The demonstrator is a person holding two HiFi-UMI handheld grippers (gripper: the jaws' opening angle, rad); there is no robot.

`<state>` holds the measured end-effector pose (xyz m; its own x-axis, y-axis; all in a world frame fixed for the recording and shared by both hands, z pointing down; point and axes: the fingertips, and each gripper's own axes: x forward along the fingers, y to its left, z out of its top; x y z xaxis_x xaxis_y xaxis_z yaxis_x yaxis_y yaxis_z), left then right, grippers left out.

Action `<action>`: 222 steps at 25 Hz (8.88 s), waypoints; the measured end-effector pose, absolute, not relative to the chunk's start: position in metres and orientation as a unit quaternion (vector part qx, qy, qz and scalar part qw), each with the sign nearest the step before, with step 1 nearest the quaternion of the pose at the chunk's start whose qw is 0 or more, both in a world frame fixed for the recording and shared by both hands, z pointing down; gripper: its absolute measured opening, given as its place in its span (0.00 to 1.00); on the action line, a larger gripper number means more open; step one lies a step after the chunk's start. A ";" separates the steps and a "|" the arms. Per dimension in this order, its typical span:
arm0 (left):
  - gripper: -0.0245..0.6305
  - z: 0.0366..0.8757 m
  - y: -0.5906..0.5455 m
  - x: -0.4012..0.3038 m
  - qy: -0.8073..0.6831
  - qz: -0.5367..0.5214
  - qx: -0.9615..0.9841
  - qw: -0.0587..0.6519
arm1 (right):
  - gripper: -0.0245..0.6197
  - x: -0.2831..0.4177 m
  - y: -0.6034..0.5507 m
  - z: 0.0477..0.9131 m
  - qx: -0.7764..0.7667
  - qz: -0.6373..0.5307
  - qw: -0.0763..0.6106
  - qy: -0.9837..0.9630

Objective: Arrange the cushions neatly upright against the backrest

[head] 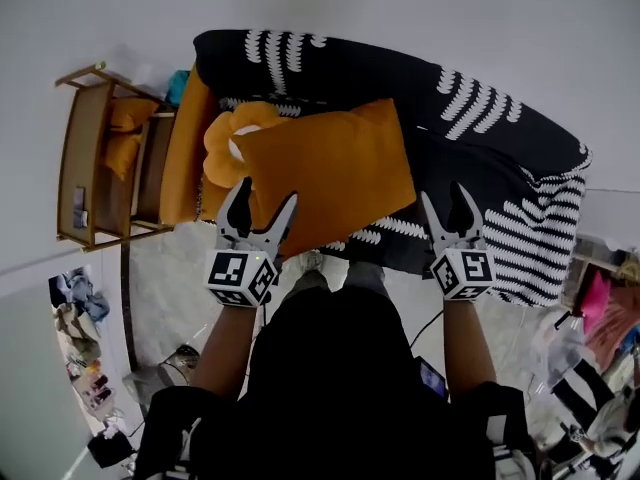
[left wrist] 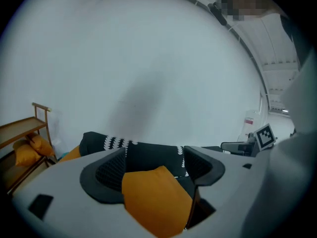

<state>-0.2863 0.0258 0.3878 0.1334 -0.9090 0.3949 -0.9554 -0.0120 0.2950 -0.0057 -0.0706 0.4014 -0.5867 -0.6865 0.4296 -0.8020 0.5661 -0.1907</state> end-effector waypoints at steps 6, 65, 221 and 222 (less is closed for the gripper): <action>0.61 0.433 0.007 -0.288 -0.697 0.079 0.657 0.278 | 0.50 -0.009 -0.121 0.459 0.370 0.188 0.211 -0.885; 0.36 0.630 0.078 -0.293 -0.688 0.146 0.498 0.507 | 0.46 -0.040 -0.127 0.711 0.195 0.420 0.300 -0.834; 0.55 0.520 0.104 0.060 -0.672 0.214 0.621 0.342 | 0.63 0.111 -0.024 0.683 0.282 0.665 0.082 -0.687; 0.55 0.521 0.109 0.059 -0.672 0.215 0.619 0.344 | 0.63 0.107 -0.021 0.688 0.281 0.669 0.086 -0.683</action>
